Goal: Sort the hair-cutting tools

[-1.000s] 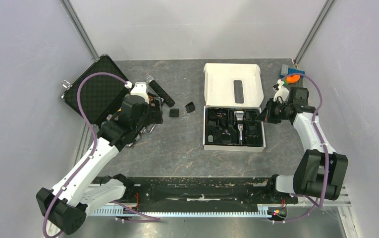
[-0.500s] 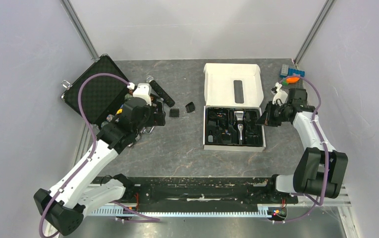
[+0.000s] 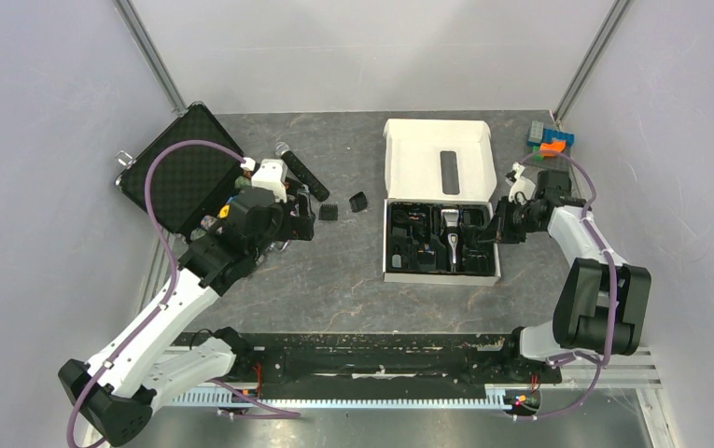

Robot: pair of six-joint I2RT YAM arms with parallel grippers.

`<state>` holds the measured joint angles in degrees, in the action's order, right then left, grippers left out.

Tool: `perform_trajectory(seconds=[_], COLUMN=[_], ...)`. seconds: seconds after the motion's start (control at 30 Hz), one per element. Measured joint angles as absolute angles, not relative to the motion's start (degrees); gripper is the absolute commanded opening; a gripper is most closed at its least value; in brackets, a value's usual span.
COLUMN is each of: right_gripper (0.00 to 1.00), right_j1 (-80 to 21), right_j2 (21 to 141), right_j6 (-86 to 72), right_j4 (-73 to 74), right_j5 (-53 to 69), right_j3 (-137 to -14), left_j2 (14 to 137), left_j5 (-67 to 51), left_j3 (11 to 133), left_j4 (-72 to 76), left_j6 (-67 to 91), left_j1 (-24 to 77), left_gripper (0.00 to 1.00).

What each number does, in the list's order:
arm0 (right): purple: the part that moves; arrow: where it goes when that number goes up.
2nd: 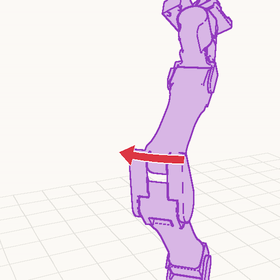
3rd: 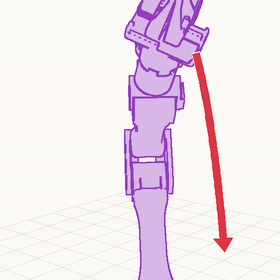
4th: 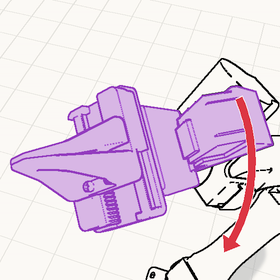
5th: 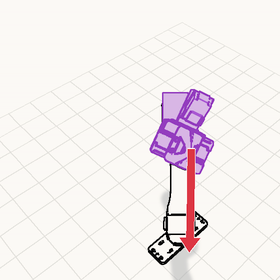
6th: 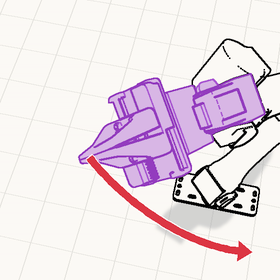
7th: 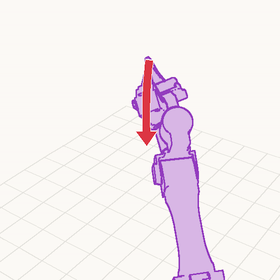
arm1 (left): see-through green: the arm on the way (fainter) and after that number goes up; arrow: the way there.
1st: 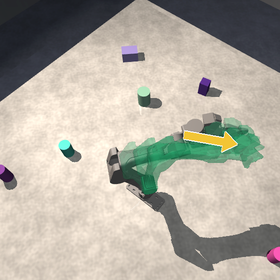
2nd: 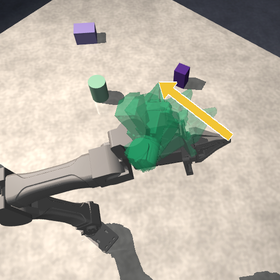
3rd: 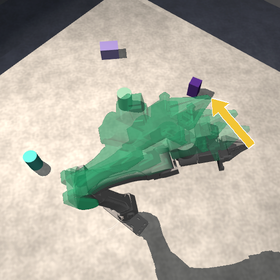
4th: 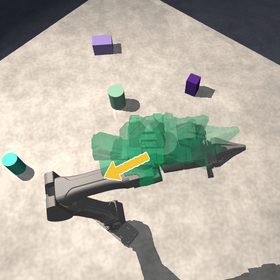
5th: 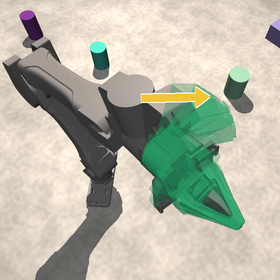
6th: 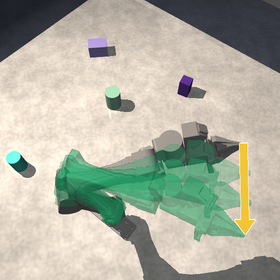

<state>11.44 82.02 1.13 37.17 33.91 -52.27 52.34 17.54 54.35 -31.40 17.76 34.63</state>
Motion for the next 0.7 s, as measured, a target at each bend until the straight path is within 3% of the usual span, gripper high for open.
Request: perform_trajectory(seconds=[0.07,0.1,0.17,0.5,0.7], right_gripper=[0.16,0.26,0.3,0.33,0.37], right_j1=[11.44,11.44,11.53,10.52,4.23], right_j2=[82.83,83.15,83.48,80.99,74.74], right_j6=[1.17,1.15,1.08,0.75,-0.64], right_j4=[36.95,36.75,36.53,35.57,33.76], right_j5=[34.09,34.04,33.43,25.71,17.02], right_j3=[-52.25,-52.25,-52.25,-52.27,-52.64], left_j2=[52.31,52.34,52.34,53.52,54.63], left_j5=[17.54,17.54,17.54,17.54,17.52], left_j3=[54.33,54.33,54.3,54.24,54.24], left_j4=[-31.4,-31.4,-31.4,-31.38,-31.38], left_j6=[17.76,17.74,17.76,17.76,17.76], left_j1=[34.63,34.63,34.63,34.63,34.63], left_gripper=[1.0,1.0,1.0,1.0,1.0])
